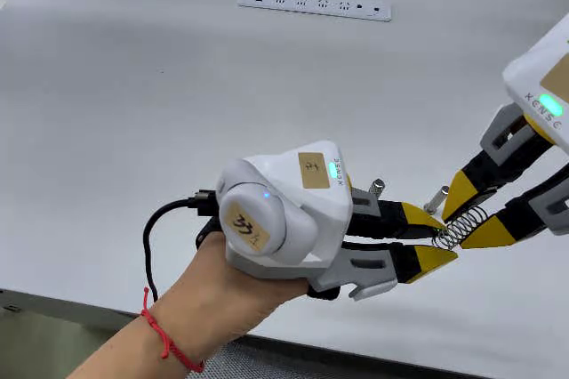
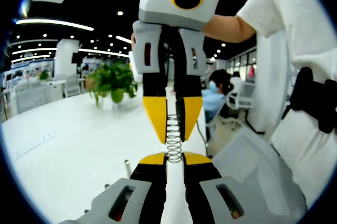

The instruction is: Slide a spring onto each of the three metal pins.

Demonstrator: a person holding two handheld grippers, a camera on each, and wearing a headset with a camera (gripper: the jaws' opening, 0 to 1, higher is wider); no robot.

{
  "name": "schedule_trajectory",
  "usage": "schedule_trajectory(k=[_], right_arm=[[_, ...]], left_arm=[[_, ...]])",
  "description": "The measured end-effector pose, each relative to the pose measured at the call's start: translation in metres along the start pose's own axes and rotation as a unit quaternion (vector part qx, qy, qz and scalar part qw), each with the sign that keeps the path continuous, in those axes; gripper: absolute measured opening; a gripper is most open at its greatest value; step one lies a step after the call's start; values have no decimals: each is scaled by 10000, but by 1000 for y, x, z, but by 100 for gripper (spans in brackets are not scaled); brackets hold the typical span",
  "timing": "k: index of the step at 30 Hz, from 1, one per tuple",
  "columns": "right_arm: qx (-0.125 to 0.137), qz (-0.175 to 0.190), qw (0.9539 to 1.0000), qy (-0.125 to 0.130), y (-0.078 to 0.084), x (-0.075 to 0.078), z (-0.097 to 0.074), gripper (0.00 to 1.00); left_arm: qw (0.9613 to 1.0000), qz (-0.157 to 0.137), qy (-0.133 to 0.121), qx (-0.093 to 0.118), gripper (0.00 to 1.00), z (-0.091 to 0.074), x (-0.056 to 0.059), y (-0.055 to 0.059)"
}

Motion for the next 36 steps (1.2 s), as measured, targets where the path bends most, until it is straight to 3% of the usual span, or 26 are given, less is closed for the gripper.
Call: schedule_trajectory(k=[9, 20, 36], right_arm=[[33, 191, 9997, 171, 6, 6, -8, 12], [-45, 647, 9963, 556, 32, 23, -17, 12], [-386, 1297, 9862, 949, 80, 48, -9, 12]], left_arm=[[9999, -13, -117, -82, 13, -12, -5, 6], [9981, 16, -573, -243, 21, -49, -23, 19], [9934, 79, -1010, -532, 49, -97, -42, 43]])
Point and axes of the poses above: the centre of the closed fingertips' face, and the gripper's own axes: z roughly forward along the fingers, x roughly to its right, y roughly out of its underside, the point moved 1 cm from there along -z, roughly backward along the fingers, and after that the axes turned 7 degrees about y, right-handed, at the moved point
